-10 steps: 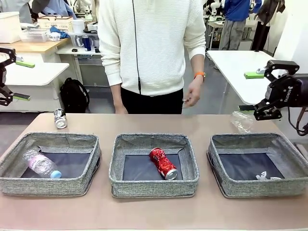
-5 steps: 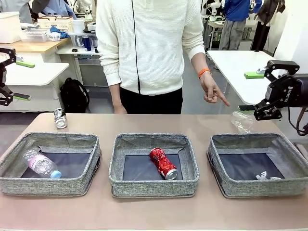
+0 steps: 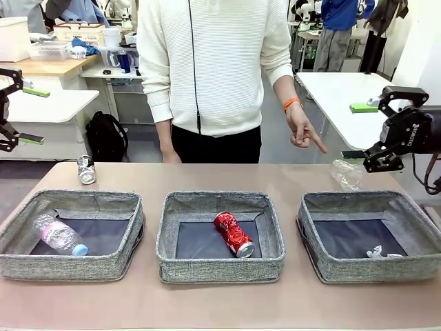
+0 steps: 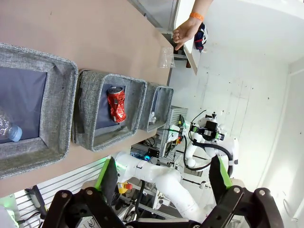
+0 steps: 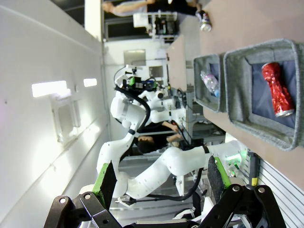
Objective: Sort the waste into the appropriate baskets.
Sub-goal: Pick up the waste item pointed out by the person.
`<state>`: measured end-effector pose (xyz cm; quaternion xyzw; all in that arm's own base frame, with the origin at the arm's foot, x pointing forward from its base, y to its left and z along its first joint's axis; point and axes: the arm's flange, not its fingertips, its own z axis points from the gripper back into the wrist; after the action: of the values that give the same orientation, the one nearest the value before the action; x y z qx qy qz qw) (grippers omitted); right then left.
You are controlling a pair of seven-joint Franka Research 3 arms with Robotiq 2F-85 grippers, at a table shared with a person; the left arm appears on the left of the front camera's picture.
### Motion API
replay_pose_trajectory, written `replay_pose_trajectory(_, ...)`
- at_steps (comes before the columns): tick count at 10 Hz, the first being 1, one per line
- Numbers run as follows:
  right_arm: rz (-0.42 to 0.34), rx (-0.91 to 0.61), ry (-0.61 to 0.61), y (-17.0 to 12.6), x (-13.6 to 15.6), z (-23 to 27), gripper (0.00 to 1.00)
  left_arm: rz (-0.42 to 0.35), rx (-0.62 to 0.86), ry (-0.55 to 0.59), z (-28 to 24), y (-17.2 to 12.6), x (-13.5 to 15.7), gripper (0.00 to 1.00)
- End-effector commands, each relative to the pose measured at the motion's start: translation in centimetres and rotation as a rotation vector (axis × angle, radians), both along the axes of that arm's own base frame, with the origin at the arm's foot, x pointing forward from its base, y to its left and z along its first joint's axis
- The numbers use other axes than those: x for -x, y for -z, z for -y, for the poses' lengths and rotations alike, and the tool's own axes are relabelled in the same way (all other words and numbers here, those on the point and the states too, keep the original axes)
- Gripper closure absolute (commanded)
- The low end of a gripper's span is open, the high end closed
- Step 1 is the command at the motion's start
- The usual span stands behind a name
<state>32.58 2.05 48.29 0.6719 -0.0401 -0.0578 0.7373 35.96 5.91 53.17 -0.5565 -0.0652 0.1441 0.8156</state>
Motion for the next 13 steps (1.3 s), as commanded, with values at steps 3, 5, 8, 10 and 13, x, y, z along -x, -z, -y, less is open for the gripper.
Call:
replay_pose_trajectory(3,0.392,0.976,-0.224,-1.8,-2.7,-0.7,0.00,0.007,0.022,0.000,-0.1,-0.3,-0.2,0.00)
replay_pose_trajectory(5,0.422,1.658,-0.508,-2.6,-5.1,-0.4,0.00,0.007,0.022,0.000,-0.1,-0.3,-0.2,0.00)
replay_pose_trajectory(8,0.452,1.930,-0.523,-3.5,-6.5,1.5,0.00,0.007,0.022,0.000,-0.1,-0.3,-0.2,0.00)
replay_pose_trajectory(10,0.232,1.179,-0.475,-3.3,-6.5,1.1,0.00,0.007,0.022,0.000,-0.1,-0.3,-0.2,0.00)
replay_pose_trajectory(13,0.287,1.352,-0.390,-3.9,-9.5,3.2,0.00,0.007,0.022,0.000,-0.1,-0.3,-0.2,0.00)
